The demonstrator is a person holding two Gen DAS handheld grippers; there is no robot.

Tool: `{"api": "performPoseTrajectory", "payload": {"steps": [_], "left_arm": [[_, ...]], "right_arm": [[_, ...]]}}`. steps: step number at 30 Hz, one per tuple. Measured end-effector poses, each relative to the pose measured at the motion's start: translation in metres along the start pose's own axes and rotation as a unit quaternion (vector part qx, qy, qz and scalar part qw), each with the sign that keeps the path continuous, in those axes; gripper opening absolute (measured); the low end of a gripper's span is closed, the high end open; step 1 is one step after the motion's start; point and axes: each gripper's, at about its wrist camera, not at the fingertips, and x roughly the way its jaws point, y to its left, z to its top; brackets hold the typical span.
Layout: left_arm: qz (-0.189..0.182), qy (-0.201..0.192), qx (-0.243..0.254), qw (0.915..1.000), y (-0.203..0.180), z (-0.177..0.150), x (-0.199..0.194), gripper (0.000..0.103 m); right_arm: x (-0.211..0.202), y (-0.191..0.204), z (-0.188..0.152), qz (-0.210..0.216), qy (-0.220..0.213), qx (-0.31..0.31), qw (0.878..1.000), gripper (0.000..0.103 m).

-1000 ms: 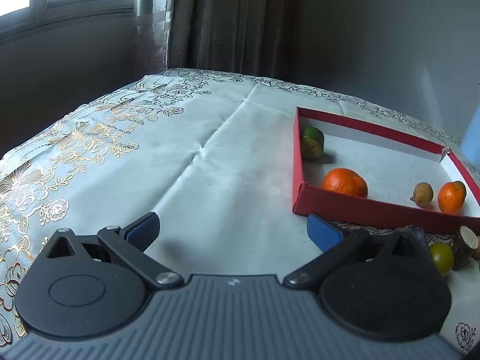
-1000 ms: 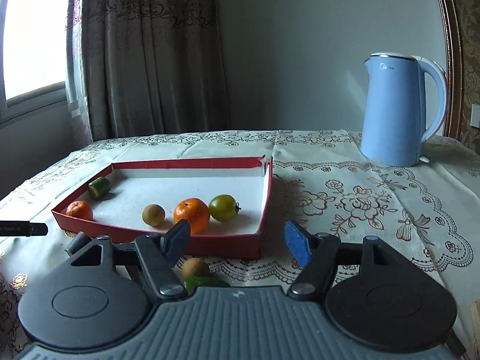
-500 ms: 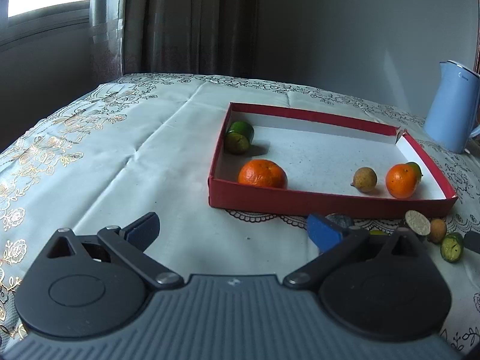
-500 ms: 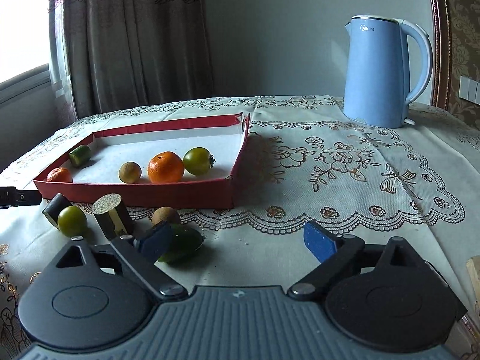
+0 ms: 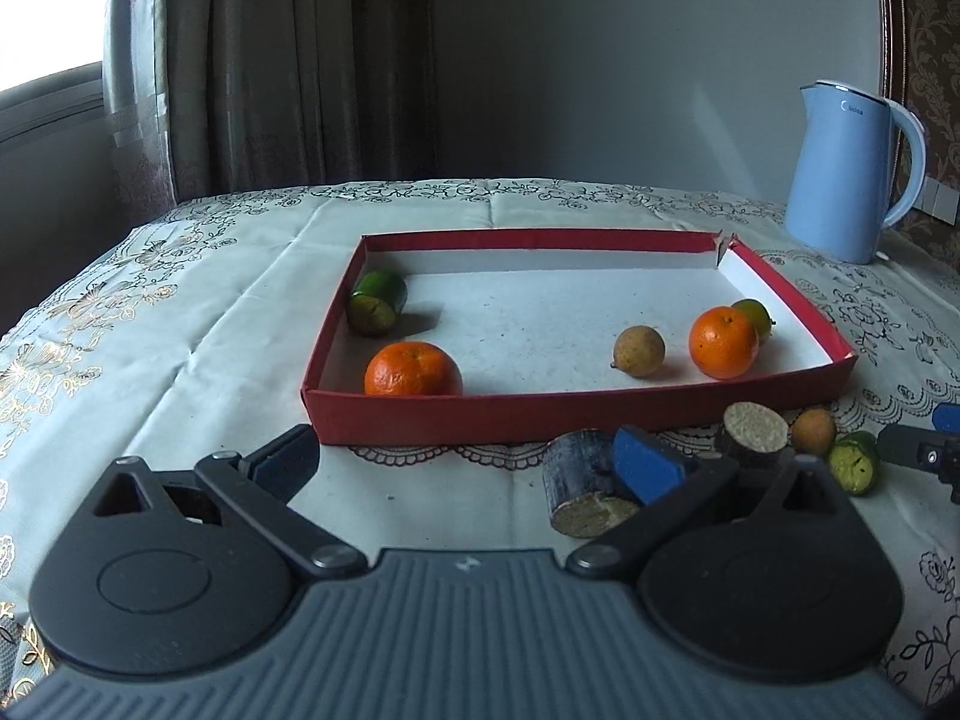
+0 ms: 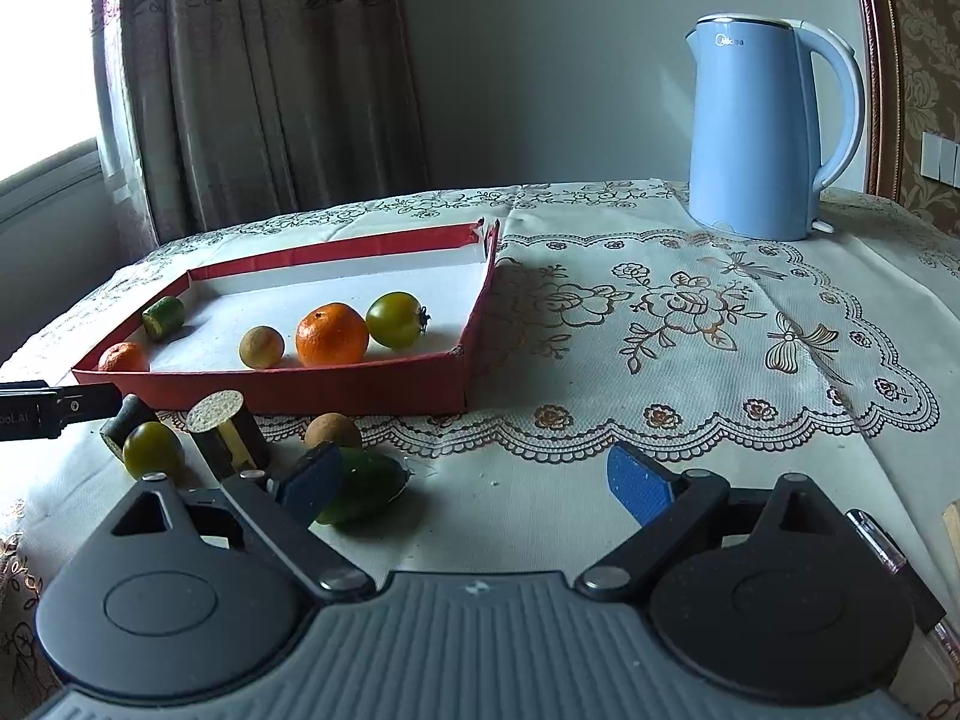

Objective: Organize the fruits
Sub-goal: 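Move the left gripper toward the dark cylindrical piece beside the box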

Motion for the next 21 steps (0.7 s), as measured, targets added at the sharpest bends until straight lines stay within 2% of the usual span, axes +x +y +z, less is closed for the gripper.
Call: {"api": "performPoseTrajectory", "payload": {"steps": [3, 6, 9, 13, 16, 21], "left_arm": [[-0.011, -0.002, 0.01, 0.9999, -0.002, -0.003, 0.0, 0.103], [-0.02, 0.014, 0.021, 0.9995, -0.005, -0.004, 0.003, 0.103], [-0.022, 0.008, 0.033, 0.9992, -0.01, -0.006, 0.005, 0.103], [-0.039, 0.029, 0.032, 0.9983, -0.014, -0.006, 0.015, 0.103], [-0.032, 0.052, 0.04, 0.9973, -0.018, -0.006, 0.023, 0.103], [-0.027, 0.044, 0.034, 0.9981, -0.019, -0.005, 0.021, 0.103]], "right_arm": [[0.0, 0.0, 0.0, 0.001, 0.0, 0.001, 1.0, 0.096], [0.0, -0.001, 0.0, 0.001, 0.0, 0.001, 1.0, 0.096], [0.0, -0.001, 0.0, 0.0, -0.001, 0.002, 1.0, 0.096], [-0.001, -0.002, 0.0, -0.001, -0.001, 0.003, 1.0, 0.096], [-0.001, -0.002, 0.0, -0.002, -0.002, 0.004, 1.0, 0.096], [-0.001, -0.002, 0.0, -0.001, -0.002, 0.005, 1.0, 0.096]]}}
